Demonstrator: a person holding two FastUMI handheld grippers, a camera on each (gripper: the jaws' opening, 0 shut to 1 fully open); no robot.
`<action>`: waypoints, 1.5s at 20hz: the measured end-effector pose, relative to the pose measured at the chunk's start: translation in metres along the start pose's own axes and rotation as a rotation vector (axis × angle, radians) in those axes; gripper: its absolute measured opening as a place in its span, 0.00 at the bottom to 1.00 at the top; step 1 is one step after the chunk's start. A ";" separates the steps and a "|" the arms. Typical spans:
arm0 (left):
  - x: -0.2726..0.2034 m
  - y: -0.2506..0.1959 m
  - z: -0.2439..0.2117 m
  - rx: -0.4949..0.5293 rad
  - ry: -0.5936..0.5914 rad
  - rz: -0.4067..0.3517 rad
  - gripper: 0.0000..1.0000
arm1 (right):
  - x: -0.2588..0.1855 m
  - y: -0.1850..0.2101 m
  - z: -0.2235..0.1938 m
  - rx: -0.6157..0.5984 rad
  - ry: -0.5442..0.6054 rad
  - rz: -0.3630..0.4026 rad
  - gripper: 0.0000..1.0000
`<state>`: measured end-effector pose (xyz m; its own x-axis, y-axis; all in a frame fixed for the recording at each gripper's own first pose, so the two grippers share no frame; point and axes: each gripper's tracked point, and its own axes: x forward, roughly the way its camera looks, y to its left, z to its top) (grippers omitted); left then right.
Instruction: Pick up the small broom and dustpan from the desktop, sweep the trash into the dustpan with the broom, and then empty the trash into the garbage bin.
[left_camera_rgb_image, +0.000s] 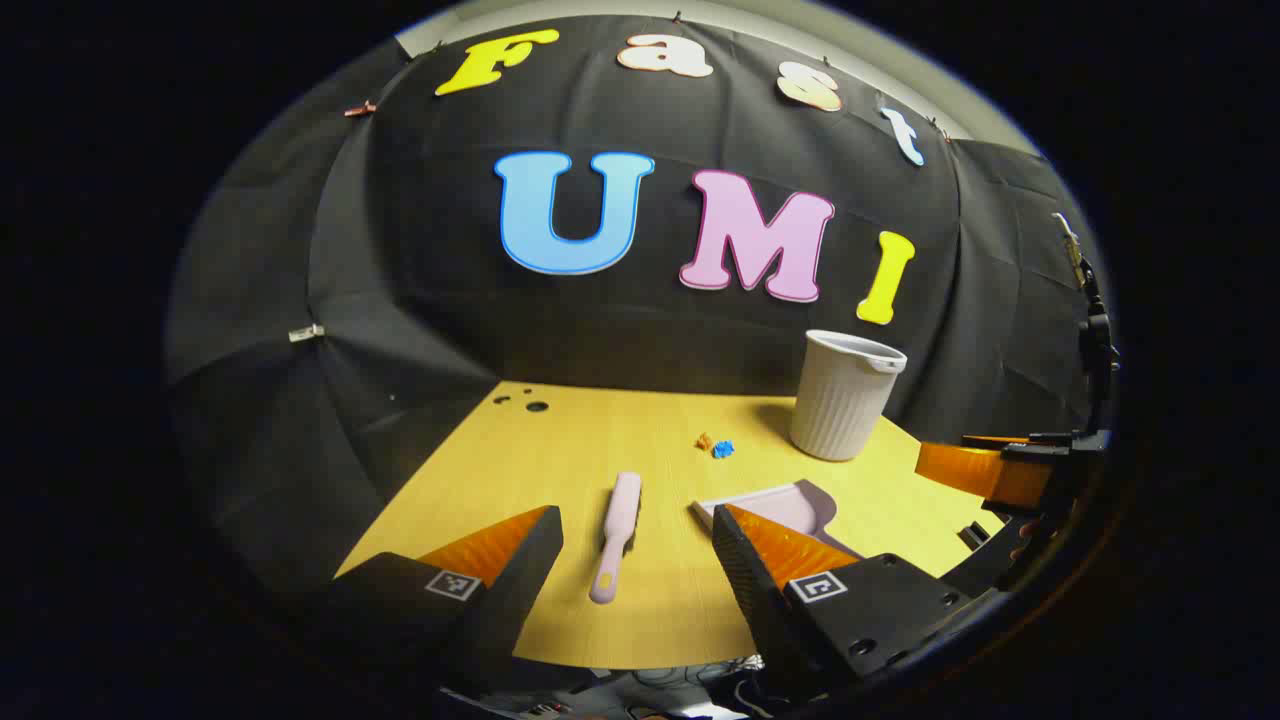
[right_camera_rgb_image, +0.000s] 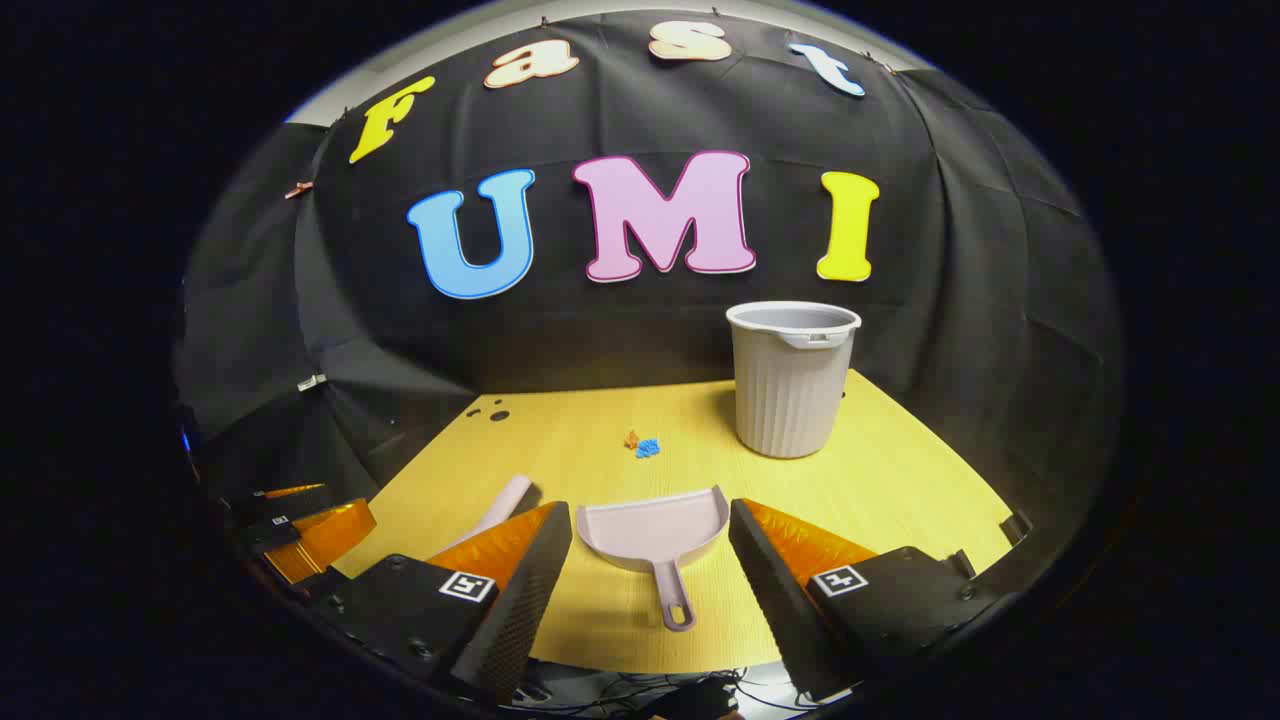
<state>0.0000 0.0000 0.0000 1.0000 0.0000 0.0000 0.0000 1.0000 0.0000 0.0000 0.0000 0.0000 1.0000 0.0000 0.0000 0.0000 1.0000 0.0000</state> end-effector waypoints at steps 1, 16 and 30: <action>0.002 0.001 -0.005 0.000 0.017 -0.005 0.96 | 0.000 0.000 0.000 -0.002 0.012 -0.001 0.99; 0.032 0.032 -0.040 -0.012 0.136 0.032 0.96 | 0.018 0.000 -0.041 -0.044 0.143 0.003 0.99; 0.159 0.037 -0.109 0.093 0.611 -0.061 0.96 | 0.048 -0.010 -0.086 -0.024 0.285 -0.016 0.99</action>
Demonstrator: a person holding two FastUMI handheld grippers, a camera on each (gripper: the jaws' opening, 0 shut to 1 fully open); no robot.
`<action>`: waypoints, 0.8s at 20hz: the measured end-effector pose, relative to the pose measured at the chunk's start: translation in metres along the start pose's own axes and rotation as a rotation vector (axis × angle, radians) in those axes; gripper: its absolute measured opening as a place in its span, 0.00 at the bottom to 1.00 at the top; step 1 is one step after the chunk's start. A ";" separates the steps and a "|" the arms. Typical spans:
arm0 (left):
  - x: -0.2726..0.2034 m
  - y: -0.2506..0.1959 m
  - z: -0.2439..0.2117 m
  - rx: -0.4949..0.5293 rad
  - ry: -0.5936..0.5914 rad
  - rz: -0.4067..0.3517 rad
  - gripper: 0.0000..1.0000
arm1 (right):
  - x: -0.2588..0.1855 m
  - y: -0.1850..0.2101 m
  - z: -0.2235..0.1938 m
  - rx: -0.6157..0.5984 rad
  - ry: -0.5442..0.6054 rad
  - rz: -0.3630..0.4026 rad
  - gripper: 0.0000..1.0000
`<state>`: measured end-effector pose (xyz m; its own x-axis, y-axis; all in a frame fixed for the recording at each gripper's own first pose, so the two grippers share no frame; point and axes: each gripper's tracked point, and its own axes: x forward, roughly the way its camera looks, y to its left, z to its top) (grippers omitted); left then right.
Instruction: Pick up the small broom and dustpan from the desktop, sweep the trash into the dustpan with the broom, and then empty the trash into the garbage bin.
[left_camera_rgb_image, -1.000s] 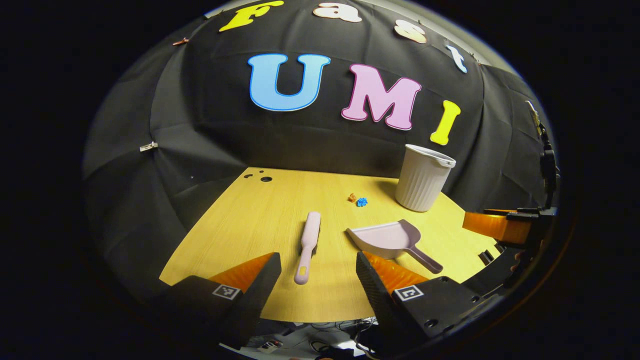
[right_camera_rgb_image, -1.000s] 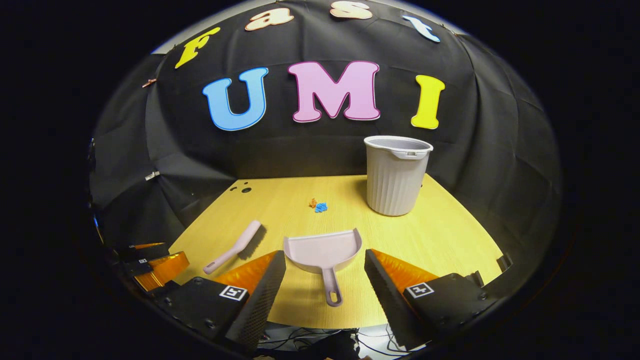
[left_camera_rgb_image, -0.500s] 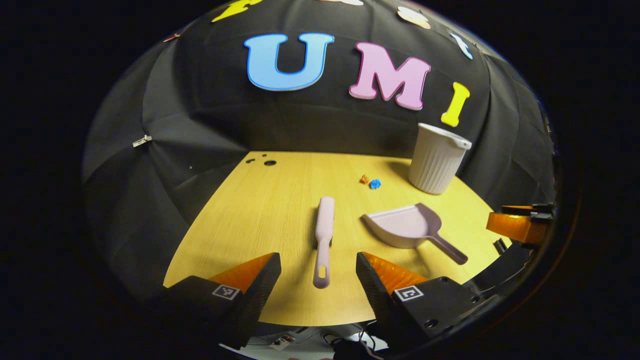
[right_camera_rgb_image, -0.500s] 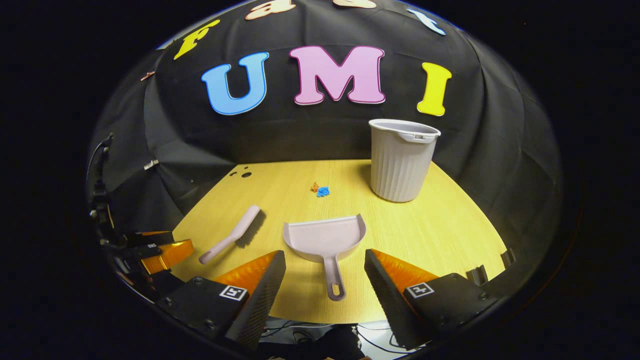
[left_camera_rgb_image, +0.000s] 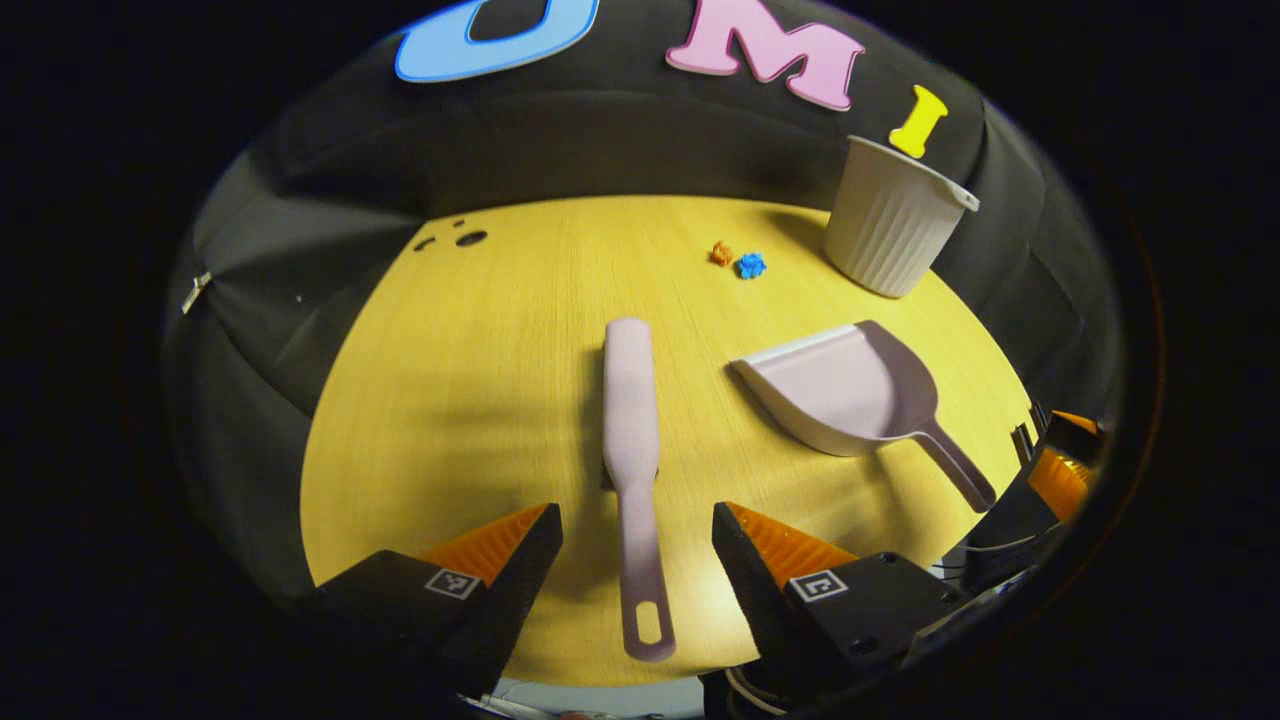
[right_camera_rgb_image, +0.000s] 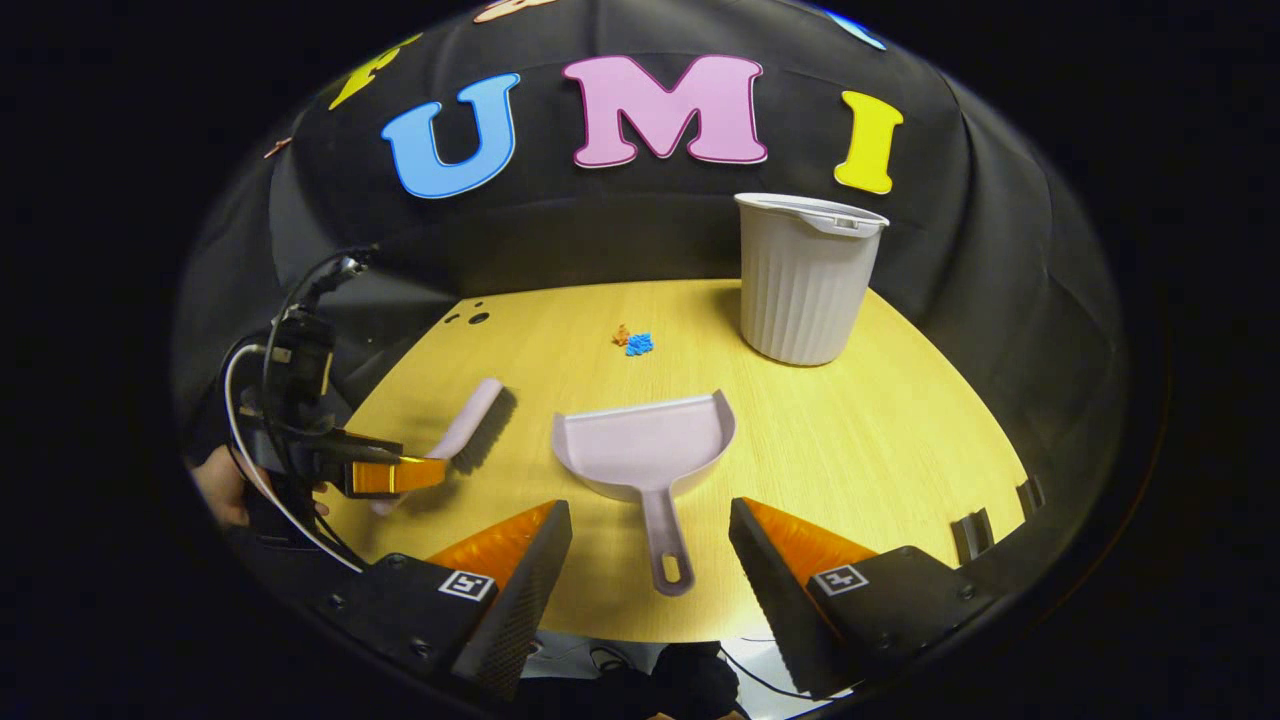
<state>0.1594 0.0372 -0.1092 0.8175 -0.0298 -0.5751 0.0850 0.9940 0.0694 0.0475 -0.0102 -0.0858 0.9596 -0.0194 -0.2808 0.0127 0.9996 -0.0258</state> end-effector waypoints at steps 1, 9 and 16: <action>0.010 0.001 -0.001 0.003 0.029 0.002 0.96 | 0.003 -0.002 -0.002 0.006 0.007 -0.003 0.99; 0.064 0.003 -0.010 0.047 0.170 0.051 0.76 | 0.042 -0.024 -0.018 0.111 0.110 -0.009 0.99; 0.070 -0.002 0.000 0.027 0.105 0.051 0.30 | 0.066 -0.011 -0.055 0.133 0.314 0.057 0.99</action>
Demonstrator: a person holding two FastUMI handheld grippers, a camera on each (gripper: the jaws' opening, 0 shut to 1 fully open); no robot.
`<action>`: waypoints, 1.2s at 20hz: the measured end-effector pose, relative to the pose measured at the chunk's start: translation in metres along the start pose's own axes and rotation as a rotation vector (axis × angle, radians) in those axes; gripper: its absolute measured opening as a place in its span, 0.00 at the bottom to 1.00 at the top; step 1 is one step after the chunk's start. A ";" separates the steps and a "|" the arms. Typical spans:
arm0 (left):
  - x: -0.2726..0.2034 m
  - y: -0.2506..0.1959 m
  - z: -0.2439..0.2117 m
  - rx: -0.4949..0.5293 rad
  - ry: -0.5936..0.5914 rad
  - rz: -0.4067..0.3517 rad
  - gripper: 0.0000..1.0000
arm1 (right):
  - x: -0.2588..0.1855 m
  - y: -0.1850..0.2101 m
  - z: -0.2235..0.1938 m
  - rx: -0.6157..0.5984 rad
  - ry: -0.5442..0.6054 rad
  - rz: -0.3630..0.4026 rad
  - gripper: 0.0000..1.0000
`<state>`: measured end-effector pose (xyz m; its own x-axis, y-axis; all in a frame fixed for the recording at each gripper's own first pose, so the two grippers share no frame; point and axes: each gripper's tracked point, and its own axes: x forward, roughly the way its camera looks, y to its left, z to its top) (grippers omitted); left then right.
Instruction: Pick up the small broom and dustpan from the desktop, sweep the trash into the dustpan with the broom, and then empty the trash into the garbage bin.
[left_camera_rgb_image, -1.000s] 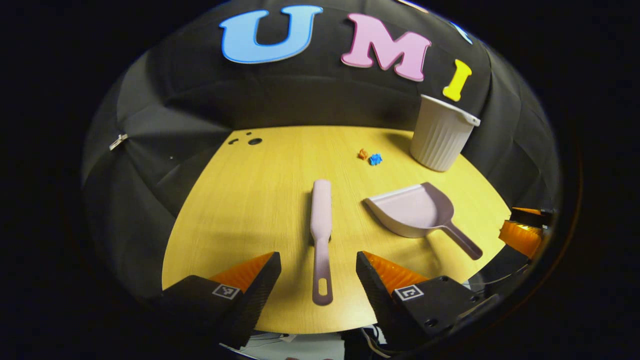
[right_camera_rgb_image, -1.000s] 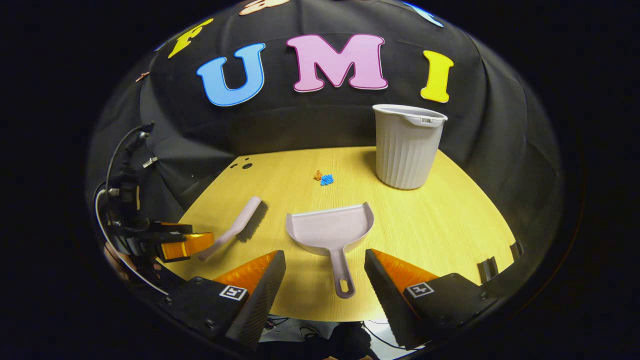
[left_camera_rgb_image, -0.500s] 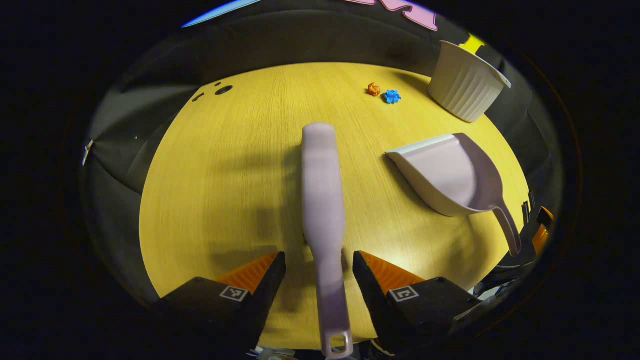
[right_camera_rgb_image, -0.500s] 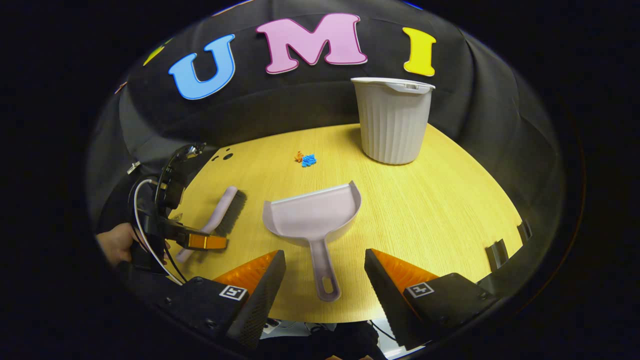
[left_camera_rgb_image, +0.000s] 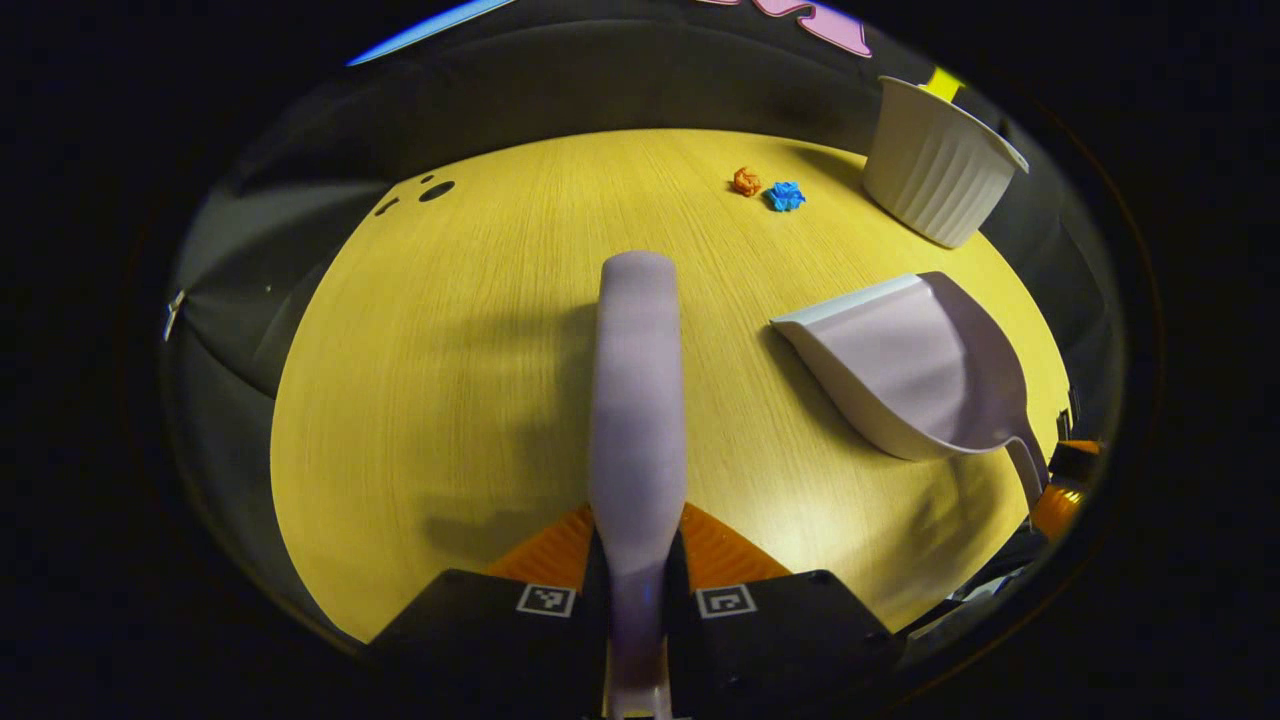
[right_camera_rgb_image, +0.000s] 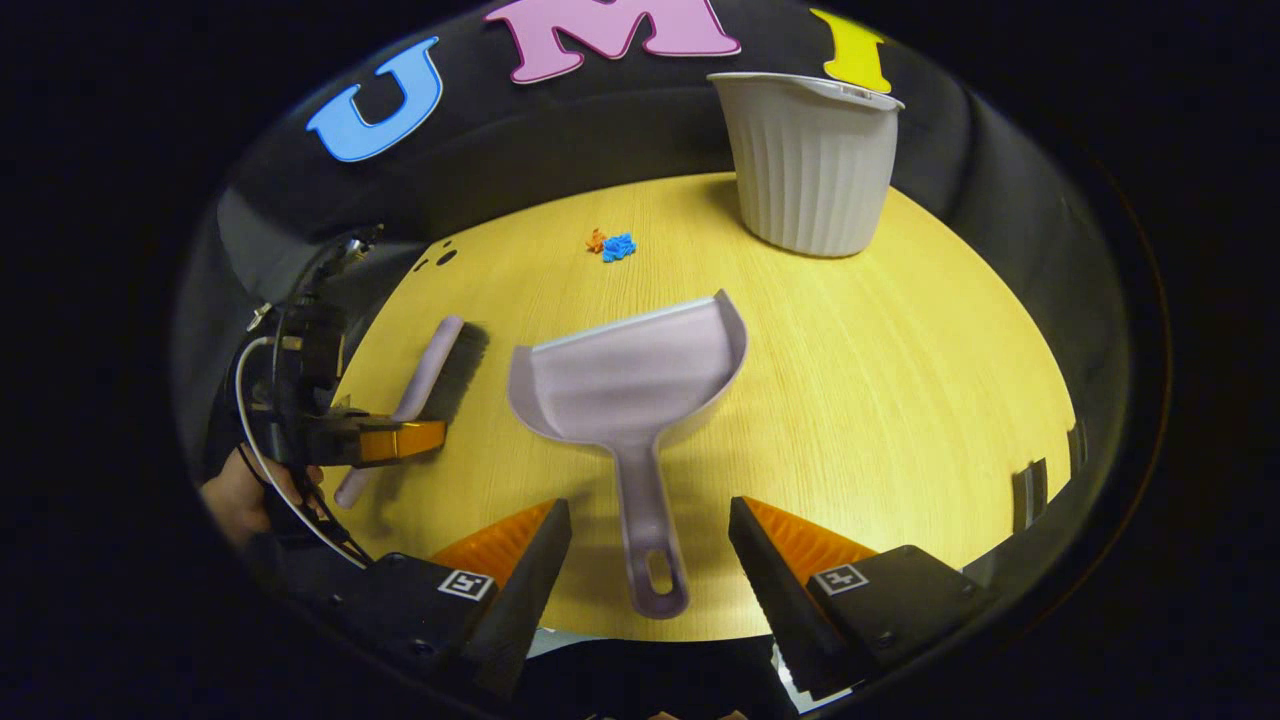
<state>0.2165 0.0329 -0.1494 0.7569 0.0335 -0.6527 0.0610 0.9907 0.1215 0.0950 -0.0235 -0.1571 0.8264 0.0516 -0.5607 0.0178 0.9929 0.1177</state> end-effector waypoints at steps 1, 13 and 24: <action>0.000 -0.001 0.000 -0.008 -0.009 -0.009 0.29 | 0.007 0.001 -0.002 0.011 0.018 0.002 0.99; -0.071 0.006 -0.028 -0.148 -0.094 -0.012 0.25 | 0.061 -0.011 -0.019 -0.017 0.156 -0.055 0.99; -0.081 0.014 -0.052 -0.195 -0.059 0.032 0.25 | 0.084 -0.005 0.000 -0.083 0.191 -0.108 0.72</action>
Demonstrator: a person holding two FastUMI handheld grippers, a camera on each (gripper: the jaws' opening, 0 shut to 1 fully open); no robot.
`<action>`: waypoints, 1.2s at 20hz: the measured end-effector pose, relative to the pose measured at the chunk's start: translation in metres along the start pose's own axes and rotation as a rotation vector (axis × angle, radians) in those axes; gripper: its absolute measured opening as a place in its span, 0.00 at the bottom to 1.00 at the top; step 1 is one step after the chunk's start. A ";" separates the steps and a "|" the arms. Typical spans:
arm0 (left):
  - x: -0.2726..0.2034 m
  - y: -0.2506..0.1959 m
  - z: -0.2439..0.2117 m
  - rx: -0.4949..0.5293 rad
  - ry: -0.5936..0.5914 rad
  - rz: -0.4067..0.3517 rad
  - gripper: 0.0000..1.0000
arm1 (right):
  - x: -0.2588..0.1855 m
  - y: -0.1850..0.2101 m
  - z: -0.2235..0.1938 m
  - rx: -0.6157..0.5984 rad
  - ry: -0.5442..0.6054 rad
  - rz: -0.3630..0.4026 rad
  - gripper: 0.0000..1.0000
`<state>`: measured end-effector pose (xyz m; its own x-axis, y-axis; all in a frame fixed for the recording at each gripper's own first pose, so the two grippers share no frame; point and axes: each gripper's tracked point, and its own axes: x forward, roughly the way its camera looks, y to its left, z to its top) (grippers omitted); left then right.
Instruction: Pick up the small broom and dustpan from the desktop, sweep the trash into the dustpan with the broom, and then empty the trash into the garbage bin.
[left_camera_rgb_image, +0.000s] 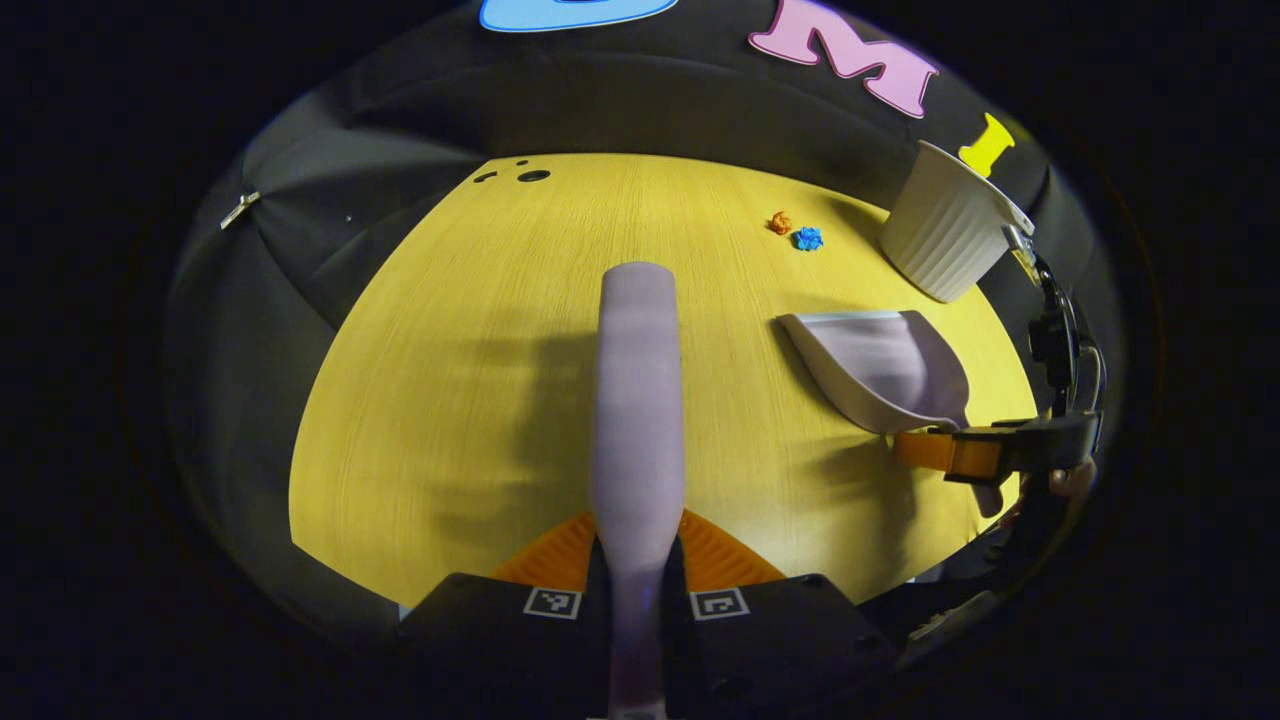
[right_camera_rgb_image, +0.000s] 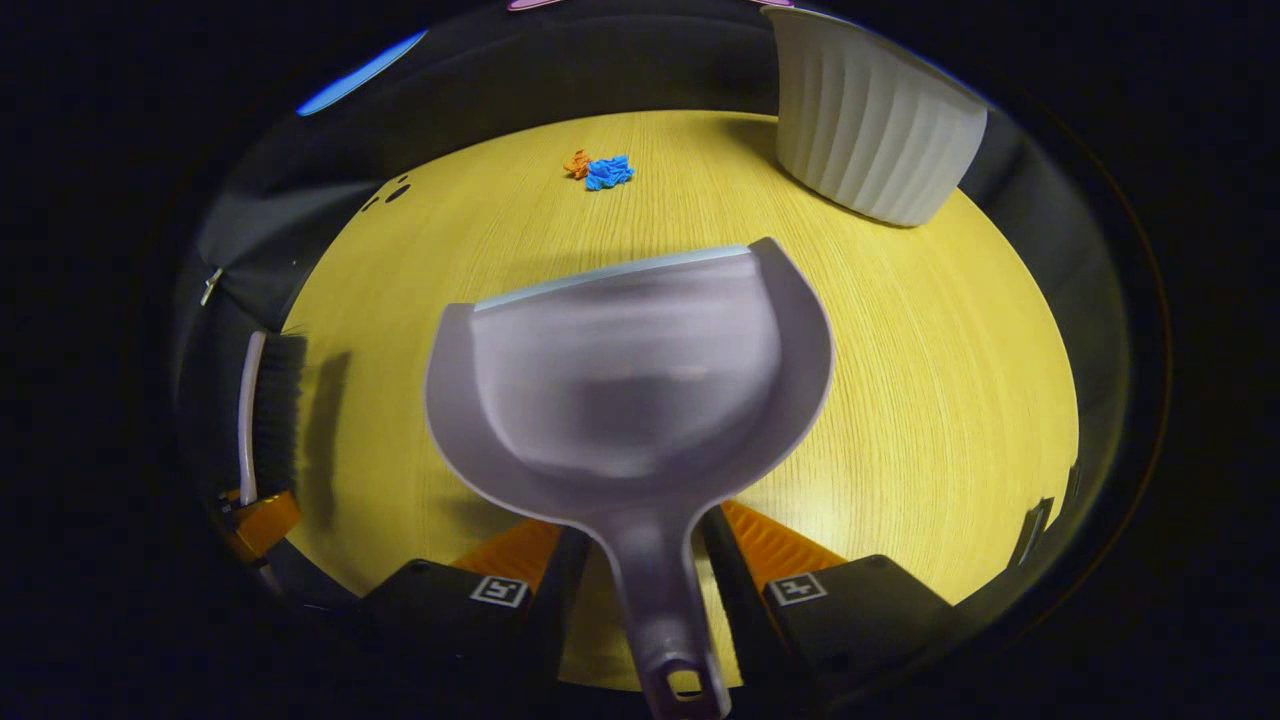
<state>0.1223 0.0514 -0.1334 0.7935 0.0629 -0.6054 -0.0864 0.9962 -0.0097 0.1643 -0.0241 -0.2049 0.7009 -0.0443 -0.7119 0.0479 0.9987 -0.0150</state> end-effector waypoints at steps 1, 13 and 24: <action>0.002 -0.001 0.002 -0.001 -0.003 0.002 0.25 | 0.000 -0.002 0.000 -0.003 0.009 0.006 0.58; 0.067 -0.043 0.092 0.112 0.007 -0.017 0.25 | -0.017 -0.044 0.024 -0.238 -0.006 0.145 0.35; 0.174 -0.070 0.232 0.483 0.058 0.059 0.25 | -0.029 -0.126 0.050 -0.427 -0.051 0.162 0.35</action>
<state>0.4062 0.0060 -0.0533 0.7595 0.1308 -0.6372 0.1700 0.9057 0.3884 0.1738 -0.1496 -0.1473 0.7101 0.1224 -0.6934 -0.3547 0.9129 -0.2020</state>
